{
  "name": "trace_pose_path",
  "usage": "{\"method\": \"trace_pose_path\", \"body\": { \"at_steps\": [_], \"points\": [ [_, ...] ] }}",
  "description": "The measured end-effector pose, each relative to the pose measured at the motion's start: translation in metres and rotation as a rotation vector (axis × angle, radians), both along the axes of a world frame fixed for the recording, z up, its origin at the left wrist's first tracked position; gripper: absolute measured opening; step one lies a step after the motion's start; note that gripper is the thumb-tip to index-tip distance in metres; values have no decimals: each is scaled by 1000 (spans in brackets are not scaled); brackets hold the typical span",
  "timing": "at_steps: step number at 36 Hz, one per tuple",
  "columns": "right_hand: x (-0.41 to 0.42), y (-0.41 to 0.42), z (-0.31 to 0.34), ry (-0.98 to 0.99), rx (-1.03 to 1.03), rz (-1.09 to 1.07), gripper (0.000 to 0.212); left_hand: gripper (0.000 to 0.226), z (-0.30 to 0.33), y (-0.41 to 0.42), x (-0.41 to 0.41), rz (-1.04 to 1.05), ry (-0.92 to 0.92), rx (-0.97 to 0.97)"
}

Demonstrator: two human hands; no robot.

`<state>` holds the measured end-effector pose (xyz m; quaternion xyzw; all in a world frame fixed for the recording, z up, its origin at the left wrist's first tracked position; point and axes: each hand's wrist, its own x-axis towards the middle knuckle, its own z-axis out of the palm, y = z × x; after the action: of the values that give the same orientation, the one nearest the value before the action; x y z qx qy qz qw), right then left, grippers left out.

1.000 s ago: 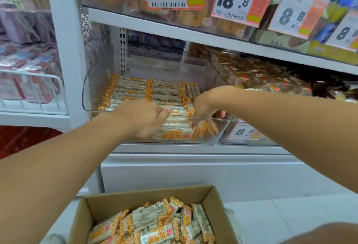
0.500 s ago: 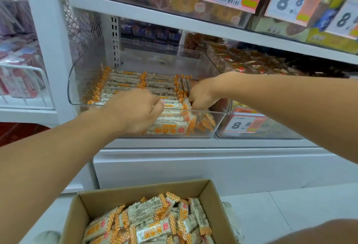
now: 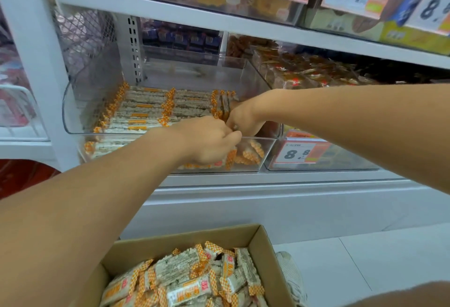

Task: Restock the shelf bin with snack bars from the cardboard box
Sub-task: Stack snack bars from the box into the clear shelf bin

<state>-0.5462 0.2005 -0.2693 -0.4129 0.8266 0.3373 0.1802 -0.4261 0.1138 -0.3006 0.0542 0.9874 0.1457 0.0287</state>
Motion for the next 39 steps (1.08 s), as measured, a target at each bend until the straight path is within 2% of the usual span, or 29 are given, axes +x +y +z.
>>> {"method": "trace_pose_path", "body": {
  "at_steps": [3, 7, 11, 14, 16, 20, 23, 27, 29, 33, 39],
  "points": [
    [1, 1, 2, 57, 23, 60, 37, 66, 2, -6, 2, 31, -41, 46],
    [-2, 3, 6, 116, 22, 134, 21, 65, 4, -4, 4, 46, -38, 64],
    [-6, 4, 7, 129, 49, 157, 22, 63, 8, -2, 5, 88, -80, 116],
    [-5, 6, 8, 159, 97, 203, 15, 62, 10, -2, 7, 104, -102, 127],
    [-5, 8, 8, 191, 106, 247, 23, 60, 10, -1, 8, 110, -113, 123],
    [0, 8, 11, 151, 43, 264, 14, 52, 12, 0, 9, 140, -120, 120],
    [3, 7, 13, 201, 75, 323, 20, 50, 14, 1, 10, 154, -118, 129],
    [3, 5, 11, 166, 69, 348, 20, 47, 13, 0, 12, 148, -130, 134],
    [3, 4, 9, 136, 72, 328, 20, 45, 14, 0, 13, 141, -132, 138],
    [-1, 4, 9, 91, 39, 263, 9, 58, 14, -2, 14, 143, -139, 139],
    [-3, 14, 17, -7, -27, 162, 29, 58, 12, -3, 13, 136, -129, 145]
  ]
}}
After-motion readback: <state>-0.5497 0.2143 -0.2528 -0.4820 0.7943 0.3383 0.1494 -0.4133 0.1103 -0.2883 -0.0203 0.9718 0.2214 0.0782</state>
